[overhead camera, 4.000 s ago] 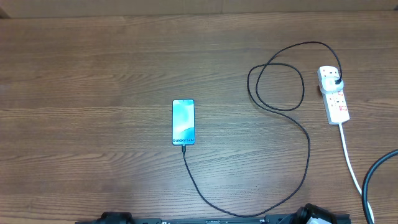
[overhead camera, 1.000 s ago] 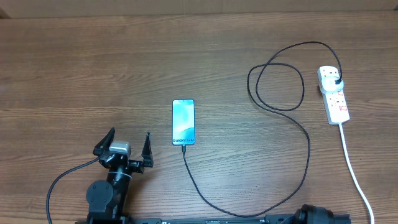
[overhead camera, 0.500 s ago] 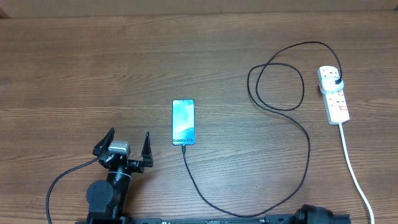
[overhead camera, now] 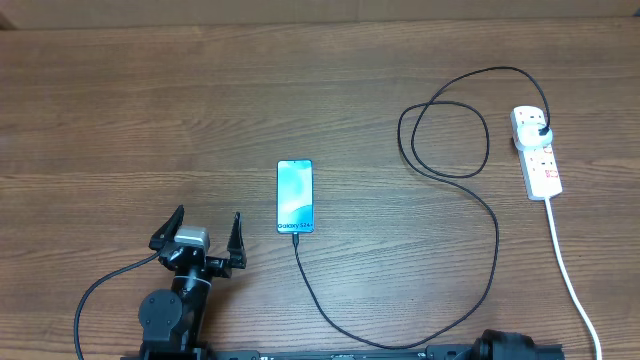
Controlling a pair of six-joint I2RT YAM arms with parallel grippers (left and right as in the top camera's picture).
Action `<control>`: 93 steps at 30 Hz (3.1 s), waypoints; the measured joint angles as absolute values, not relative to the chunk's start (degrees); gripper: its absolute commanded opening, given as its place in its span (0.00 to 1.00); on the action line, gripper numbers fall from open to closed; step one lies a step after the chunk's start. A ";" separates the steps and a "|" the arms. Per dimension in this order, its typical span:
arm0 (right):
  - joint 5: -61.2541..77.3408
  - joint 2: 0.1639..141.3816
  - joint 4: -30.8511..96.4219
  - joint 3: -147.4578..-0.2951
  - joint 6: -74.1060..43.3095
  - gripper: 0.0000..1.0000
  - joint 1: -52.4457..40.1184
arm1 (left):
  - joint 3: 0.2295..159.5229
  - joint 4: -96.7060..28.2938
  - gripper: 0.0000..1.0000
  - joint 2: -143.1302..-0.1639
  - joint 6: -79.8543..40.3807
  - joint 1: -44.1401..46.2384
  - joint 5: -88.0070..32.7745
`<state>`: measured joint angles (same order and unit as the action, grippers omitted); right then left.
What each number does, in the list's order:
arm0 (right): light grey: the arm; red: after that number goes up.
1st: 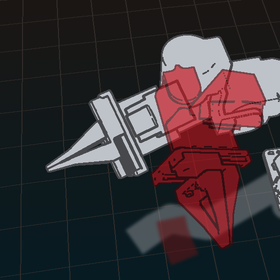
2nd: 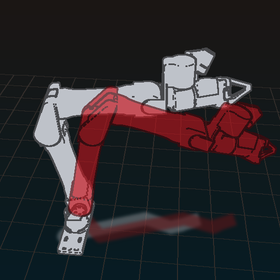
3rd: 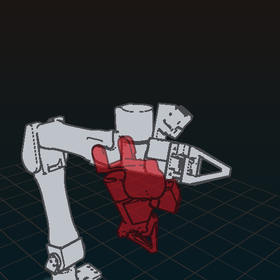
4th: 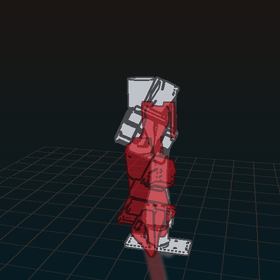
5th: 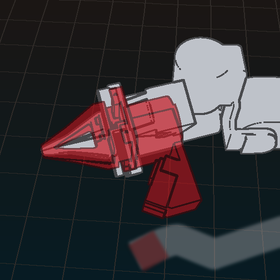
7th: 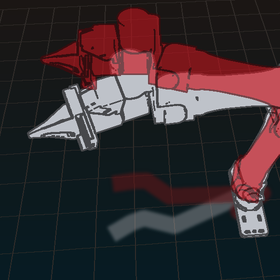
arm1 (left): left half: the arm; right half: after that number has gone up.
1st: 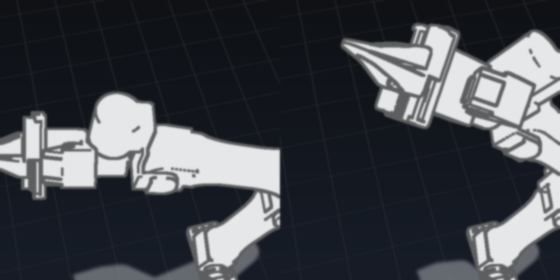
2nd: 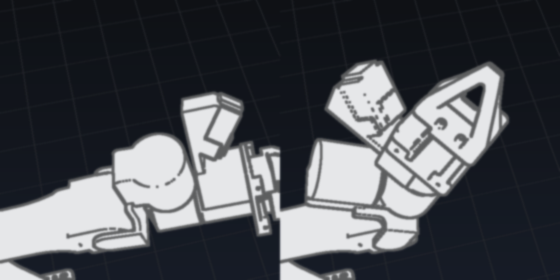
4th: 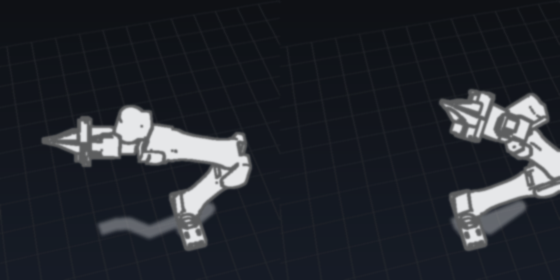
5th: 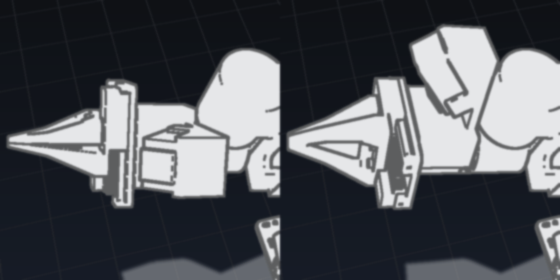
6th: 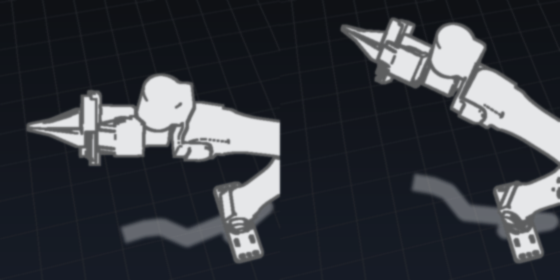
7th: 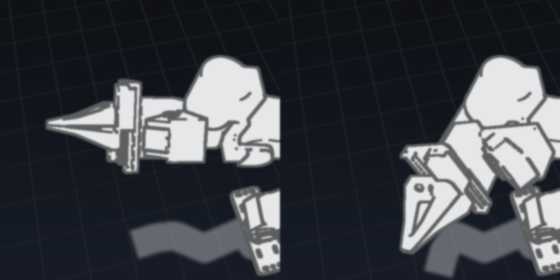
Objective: Plug charger to phone and switch on socket
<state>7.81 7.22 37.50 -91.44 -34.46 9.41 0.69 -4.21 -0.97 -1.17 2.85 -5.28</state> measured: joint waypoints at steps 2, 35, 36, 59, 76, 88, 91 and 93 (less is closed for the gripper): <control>7.29 5.80 37.21 -90.70 -34.46 0.49 9.04 | 0.69 -4.21 1.00 -0.97 -1.17 2.85 -5.28; -3.09 0.62 29.43 -84.47 -34.54 1.00 3.73 | 0.69 -4.21 1.00 -0.97 -1.19 2.85 -5.26; -3.75 0.62 28.18 -83.29 -34.63 1.00 3.70 | 0.69 -4.21 1.00 -0.97 -1.19 2.85 -5.26; -10.22 0.64 15.99 -38.17 -36.05 1.00 3.70 | 0.67 -4.21 1.00 -0.97 -1.19 2.85 -5.26; -10.46 0.64 14.72 -14.81 -36.03 1.00 3.70 | 0.67 -4.21 1.00 -0.97 -1.19 2.85 -5.26; -7.42 0.62 1.08 -5.52 -35.97 1.00 3.70 | 0.67 -4.21 1.00 -0.97 -1.19 2.85 -5.26; -7.03 0.64 0.43 -4.03 -35.77 1.00 3.70 | 0.67 -4.21 1.00 -0.97 -1.19 2.85 -5.26; -6.83 0.64 0.47 -2.94 -35.35 1.00 3.70 | 0.67 -4.21 0.99 -0.97 -1.19 2.85 -5.23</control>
